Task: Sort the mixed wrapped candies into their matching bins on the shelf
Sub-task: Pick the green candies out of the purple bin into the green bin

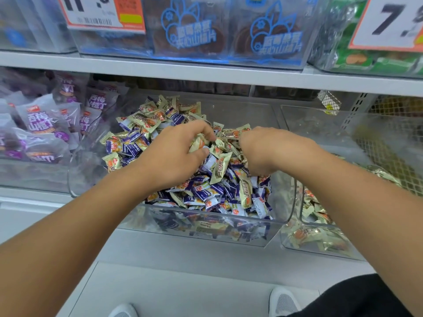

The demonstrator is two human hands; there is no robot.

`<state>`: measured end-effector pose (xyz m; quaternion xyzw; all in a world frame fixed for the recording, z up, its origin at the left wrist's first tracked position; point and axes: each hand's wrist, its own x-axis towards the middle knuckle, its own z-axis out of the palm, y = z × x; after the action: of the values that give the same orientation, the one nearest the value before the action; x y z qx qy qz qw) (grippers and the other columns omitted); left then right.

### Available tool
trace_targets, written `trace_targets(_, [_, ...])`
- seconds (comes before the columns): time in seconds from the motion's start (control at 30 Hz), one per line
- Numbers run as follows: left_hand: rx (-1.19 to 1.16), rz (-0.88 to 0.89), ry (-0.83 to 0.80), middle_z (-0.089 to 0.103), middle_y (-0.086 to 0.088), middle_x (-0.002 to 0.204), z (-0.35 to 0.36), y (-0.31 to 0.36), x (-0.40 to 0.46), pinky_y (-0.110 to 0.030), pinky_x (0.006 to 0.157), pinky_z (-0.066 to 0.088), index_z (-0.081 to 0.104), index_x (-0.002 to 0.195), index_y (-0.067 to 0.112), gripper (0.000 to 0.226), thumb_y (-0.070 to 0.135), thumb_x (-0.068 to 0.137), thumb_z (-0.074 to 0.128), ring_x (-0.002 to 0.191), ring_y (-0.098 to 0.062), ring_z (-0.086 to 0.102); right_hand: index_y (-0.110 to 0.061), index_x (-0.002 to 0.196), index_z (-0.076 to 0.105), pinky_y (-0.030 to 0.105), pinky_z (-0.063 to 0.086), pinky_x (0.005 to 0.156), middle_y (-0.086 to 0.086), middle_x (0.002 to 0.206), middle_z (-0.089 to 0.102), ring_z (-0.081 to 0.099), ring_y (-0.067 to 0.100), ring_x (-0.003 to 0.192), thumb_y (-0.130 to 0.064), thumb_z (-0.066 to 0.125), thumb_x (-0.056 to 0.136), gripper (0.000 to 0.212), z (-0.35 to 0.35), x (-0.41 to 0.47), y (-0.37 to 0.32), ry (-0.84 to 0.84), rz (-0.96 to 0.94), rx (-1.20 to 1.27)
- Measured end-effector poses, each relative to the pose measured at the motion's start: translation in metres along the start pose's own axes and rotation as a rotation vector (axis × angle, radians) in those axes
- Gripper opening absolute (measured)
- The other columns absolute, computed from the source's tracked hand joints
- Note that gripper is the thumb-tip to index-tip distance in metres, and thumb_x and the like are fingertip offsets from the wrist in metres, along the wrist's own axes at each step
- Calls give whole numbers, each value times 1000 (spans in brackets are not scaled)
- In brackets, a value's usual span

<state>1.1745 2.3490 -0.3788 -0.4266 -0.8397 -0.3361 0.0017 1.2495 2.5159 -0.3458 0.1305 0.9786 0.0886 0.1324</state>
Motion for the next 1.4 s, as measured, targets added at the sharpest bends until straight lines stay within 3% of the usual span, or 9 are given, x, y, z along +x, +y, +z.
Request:
trace_targets(0.17, [133,72,-53,60,17,54,-2,6,-1,-26,52,36,65,81,29,17,43,90,66,50,3,50,-3,101,69,44,58,78,16,96,70,67,34,95,-31,56,91,32,-9,5,19,100,-101,226])
trace_targets(0.37, [410,-62,-45,53,3,56,11,14,3,-30,53,45,61,73,18,65,82,60,66,57,-14,53,4,84,62,45,47,62,22,83,64,49,24,67,-38,57,89,42,-9,0,24,89,-175,380])
trace_targets(0.7, [294,-114,2,47,4,41,9,16,9,-30,49,44,70,75,11,29,41,76,70,41,-12,44,-11,61,54,28,37,52,1,54,47,47,22,54,-66,73,73,60,-7,-23,5,-10,-123,130])
trace_targets(0.87, [193,-112,116,64,-6,57,-3,12,6,-20,47,36,69,81,16,19,35,84,70,45,-17,55,-13,57,51,25,42,52,-3,53,48,47,18,50,-42,79,78,45,1,-24,-11,-39,-82,98])
trace_targets(1.0, [81,-83,141,49,11,50,-4,15,0,-18,49,29,59,79,19,23,37,87,71,41,-4,50,-7,69,64,29,47,54,6,65,60,56,24,60,-39,80,75,36,-13,-33,8,26,-153,230])
trace_targets(1.03, [43,-74,141,51,14,53,-3,16,0,-18,52,30,57,77,20,25,38,87,71,80,16,37,-5,78,70,29,49,57,8,73,67,59,23,64,-40,80,75,37,-18,-38,17,76,-162,280])
trace_targets(1.07, [1,-72,138,51,17,53,-1,18,-1,-18,54,31,58,76,19,26,39,87,72,40,-1,23,-5,84,72,26,47,54,7,73,69,58,18,62,-39,80,75,36,-22,-43,25,127,-171,343])
trace_targets(1.17, [-108,-80,100,52,16,52,7,29,-1,-18,50,36,63,81,17,23,37,87,72,38,5,46,-9,79,72,16,31,36,-9,42,50,40,4,36,-32,81,75,25,-24,-54,50,204,-194,596])
trace_targets(1.4, [-313,6,65,68,-7,55,31,80,12,-18,38,33,64,82,21,17,36,88,71,32,-11,47,-10,76,69,24,15,43,9,57,47,37,14,45,-24,73,81,15,6,-73,133,-83,-152,1165])
